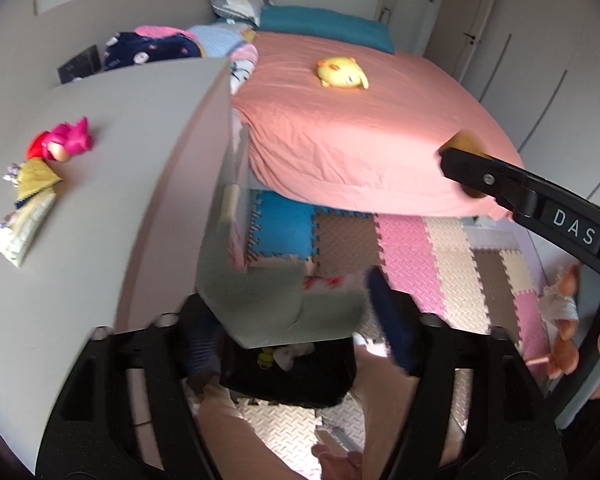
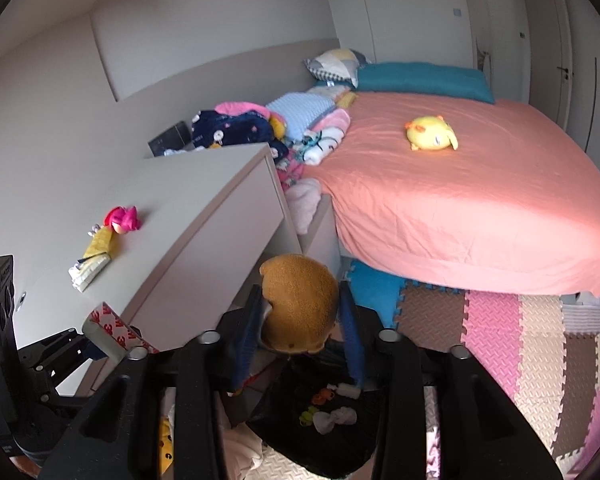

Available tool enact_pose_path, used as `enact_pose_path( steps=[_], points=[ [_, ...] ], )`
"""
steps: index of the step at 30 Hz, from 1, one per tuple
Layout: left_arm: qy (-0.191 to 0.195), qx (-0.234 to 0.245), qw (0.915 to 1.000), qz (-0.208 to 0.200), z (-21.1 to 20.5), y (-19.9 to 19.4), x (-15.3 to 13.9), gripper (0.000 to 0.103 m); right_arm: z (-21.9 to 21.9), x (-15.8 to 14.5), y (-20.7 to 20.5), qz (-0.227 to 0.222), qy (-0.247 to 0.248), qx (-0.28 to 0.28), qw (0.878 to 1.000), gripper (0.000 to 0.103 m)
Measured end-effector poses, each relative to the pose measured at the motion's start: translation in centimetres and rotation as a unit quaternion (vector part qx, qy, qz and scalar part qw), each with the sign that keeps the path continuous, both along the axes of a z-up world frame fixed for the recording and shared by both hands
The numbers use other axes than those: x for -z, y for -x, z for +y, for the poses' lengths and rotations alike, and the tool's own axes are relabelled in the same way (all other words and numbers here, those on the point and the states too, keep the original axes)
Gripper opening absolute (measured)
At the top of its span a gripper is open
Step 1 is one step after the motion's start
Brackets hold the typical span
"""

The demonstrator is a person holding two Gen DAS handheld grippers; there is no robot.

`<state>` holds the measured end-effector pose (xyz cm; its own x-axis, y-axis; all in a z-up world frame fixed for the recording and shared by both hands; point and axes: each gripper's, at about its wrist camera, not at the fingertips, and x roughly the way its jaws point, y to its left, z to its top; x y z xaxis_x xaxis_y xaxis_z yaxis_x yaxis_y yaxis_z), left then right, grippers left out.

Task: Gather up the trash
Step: 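Carry the grey tube and brown toy over the black bin and release both, then move both open grippers back over the desk toward the remaining toys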

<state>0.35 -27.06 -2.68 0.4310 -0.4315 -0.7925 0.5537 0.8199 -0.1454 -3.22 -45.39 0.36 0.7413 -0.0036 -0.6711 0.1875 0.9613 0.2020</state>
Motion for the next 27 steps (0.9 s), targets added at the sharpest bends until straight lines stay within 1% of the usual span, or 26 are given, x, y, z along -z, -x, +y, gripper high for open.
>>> enact_pose_path(
  steps=[1,2,3,9,16,18,27],
  points=[
    [0.002,-0.005,1.0000,-0.005,0.2,0.0,0.0,0.097,-0.1,0.0,0.1,-0.002,0.011,0.019,1.000,0.087],
    [0.003,-0.013,0.9998,-0.013,0.4,0.0,-0.1,0.097,-0.1,0.0,0.0,-0.003,0.016,0.025,1.000,0.088],
    [0.004,-0.018,0.9997,-0.017,0.6,0.0,-0.1,0.097,-0.2,0.0,0.0,-0.002,0.017,0.024,1.000,0.088],
    [0.012,-0.043,0.9990,-0.006,2.1,-0.7,-0.1,0.097,-0.1,0.1,-0.2,-0.003,0.016,0.023,1.000,0.088],
    [0.000,-0.048,0.9989,0.002,2.3,-0.8,-0.1,0.097,0.5,0.1,-0.4,-0.002,0.017,0.014,1.000,0.088],
    [0.001,-0.047,0.9989,0.006,2.2,-0.8,0.0,0.097,0.6,0.1,-0.4,-0.002,0.017,0.013,1.000,0.088],
    [0.010,-0.053,0.9985,-0.004,3.1,-1.0,-0.4,0.097,1.3,0.0,-0.8,-0.006,0.016,0.005,1.000,0.088]
  ],
)
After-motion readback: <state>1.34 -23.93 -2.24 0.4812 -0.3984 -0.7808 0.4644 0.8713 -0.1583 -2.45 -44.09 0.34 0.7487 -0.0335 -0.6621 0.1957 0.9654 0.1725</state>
